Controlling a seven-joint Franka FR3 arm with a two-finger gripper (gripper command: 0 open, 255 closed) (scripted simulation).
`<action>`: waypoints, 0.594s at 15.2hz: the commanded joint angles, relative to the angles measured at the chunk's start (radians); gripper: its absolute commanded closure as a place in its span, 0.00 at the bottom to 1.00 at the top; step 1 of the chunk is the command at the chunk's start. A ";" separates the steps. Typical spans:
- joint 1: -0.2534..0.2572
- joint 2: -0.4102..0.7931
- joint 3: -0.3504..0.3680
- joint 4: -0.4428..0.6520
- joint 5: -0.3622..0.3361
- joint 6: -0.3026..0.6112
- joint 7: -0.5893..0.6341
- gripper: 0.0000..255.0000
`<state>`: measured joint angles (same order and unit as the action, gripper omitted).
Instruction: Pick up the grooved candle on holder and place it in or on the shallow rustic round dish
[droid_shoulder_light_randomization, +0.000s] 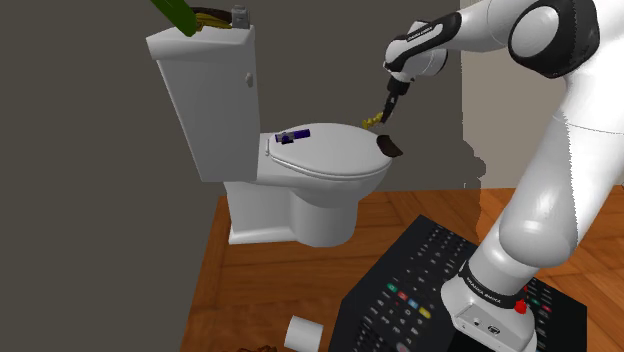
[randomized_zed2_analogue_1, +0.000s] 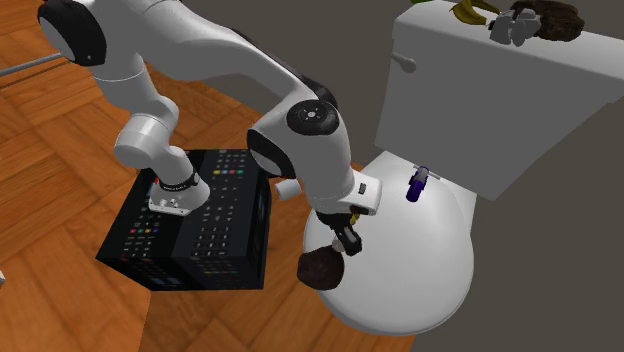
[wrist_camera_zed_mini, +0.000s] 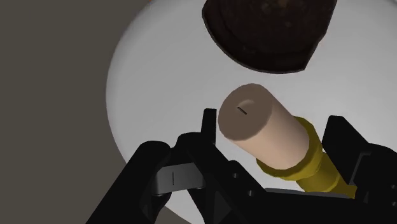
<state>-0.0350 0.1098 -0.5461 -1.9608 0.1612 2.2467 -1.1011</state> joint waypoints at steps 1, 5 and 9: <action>-0.024 -0.023 -0.020 -0.028 -0.001 0.003 -0.047 1.00; -0.062 -0.042 -0.052 -0.062 0.007 0.013 -0.125 1.00; -0.065 -0.018 -0.049 -0.092 0.032 0.062 -0.146 1.00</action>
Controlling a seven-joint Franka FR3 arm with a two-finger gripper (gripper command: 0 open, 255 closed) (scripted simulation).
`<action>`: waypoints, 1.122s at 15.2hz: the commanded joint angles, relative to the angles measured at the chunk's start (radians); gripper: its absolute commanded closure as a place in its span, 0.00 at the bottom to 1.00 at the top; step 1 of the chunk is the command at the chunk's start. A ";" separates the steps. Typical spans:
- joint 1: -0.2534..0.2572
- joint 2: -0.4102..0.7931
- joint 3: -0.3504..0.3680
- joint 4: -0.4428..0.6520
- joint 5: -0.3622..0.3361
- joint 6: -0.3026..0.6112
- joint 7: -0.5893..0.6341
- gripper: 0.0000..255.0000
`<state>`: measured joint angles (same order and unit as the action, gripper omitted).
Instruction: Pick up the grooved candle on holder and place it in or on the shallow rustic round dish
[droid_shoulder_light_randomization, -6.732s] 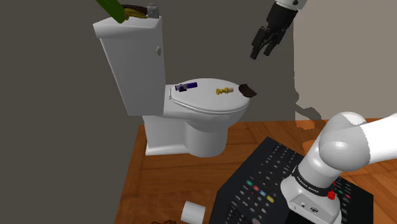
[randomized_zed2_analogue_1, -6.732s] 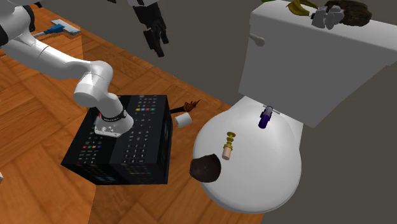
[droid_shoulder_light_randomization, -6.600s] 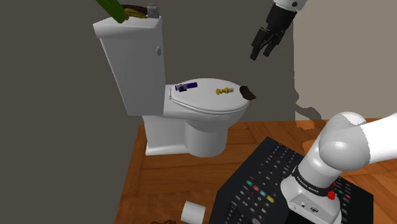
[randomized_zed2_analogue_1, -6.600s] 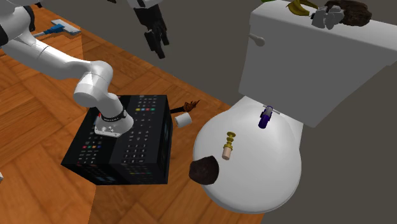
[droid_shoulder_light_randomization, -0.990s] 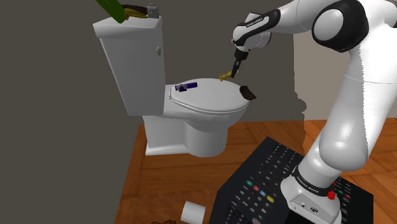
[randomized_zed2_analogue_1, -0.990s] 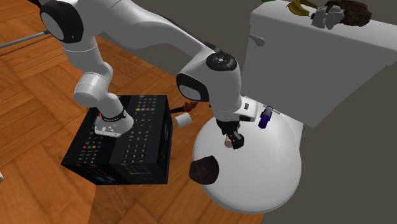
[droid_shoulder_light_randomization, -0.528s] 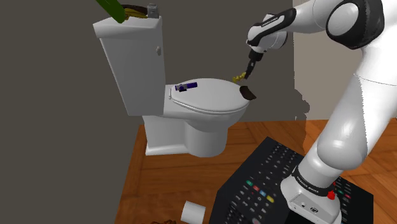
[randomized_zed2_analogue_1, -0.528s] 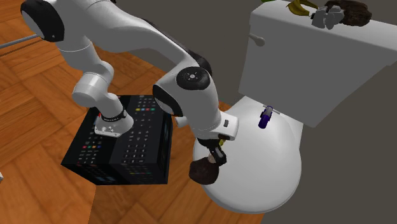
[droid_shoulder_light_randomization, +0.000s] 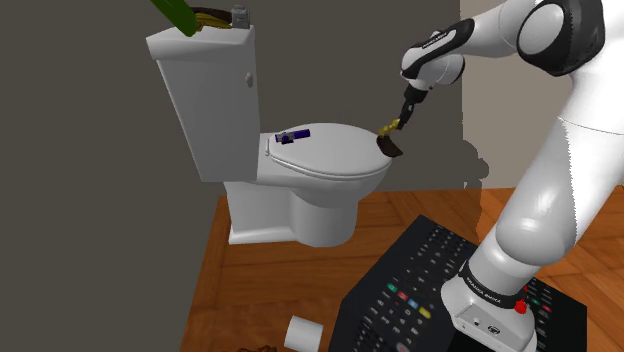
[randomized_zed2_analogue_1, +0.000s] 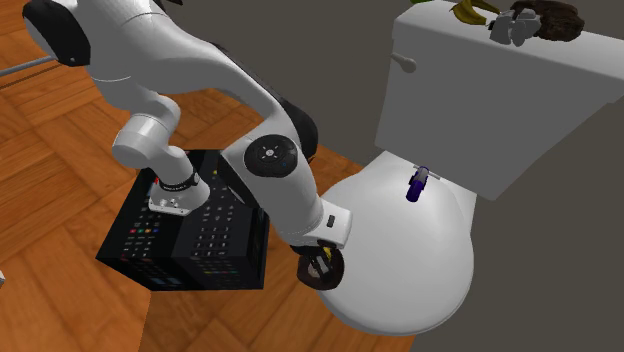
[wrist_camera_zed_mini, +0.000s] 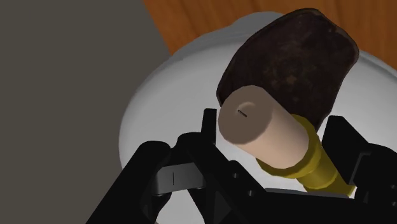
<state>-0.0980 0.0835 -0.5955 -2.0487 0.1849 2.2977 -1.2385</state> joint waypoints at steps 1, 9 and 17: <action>-0.003 0.015 0.001 -0.011 0.016 0.022 -0.014 1.00; -0.013 0.070 0.012 -0.053 0.076 0.106 -0.061 1.00; -0.013 0.070 0.012 -0.053 0.076 0.106 -0.061 0.00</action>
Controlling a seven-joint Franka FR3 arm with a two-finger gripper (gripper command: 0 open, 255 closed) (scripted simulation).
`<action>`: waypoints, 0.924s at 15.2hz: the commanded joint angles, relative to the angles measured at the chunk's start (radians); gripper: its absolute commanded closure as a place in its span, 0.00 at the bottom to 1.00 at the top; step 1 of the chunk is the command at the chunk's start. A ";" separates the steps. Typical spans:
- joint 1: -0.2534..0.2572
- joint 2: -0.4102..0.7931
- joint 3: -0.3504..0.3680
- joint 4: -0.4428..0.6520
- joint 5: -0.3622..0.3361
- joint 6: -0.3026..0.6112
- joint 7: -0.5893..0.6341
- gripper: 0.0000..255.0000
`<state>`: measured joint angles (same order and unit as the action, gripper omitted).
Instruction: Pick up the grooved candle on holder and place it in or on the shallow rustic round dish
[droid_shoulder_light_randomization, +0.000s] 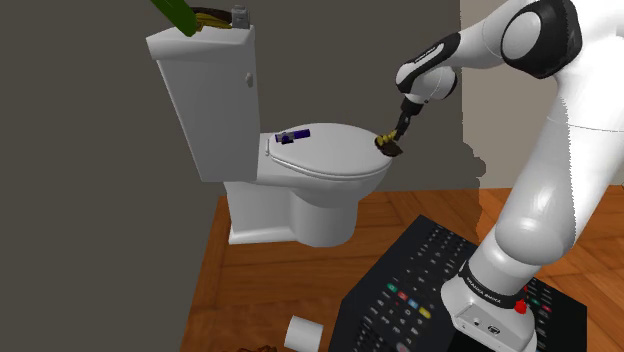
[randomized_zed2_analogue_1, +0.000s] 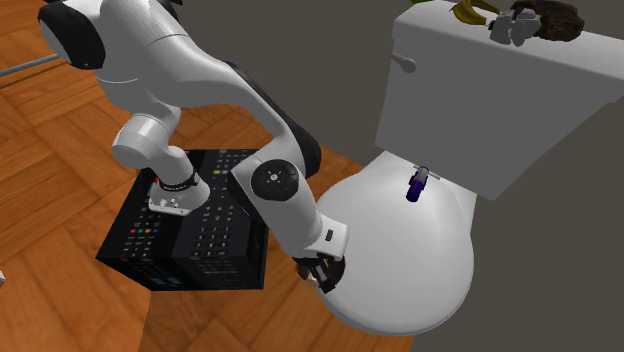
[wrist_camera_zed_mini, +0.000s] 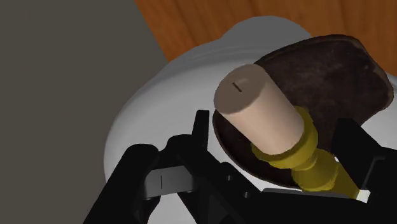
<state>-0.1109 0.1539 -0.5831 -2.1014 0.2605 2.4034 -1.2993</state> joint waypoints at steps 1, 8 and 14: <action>0.000 0.000 0.000 0.000 0.000 0.000 0.000 0.00; 0.013 -0.081 -0.017 0.015 -0.077 -0.077 0.052 0.00; 0.014 -0.101 -0.019 0.022 -0.095 -0.099 0.064 0.00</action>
<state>-0.0971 0.0539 -0.6018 -2.0800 0.1663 2.3057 -1.2363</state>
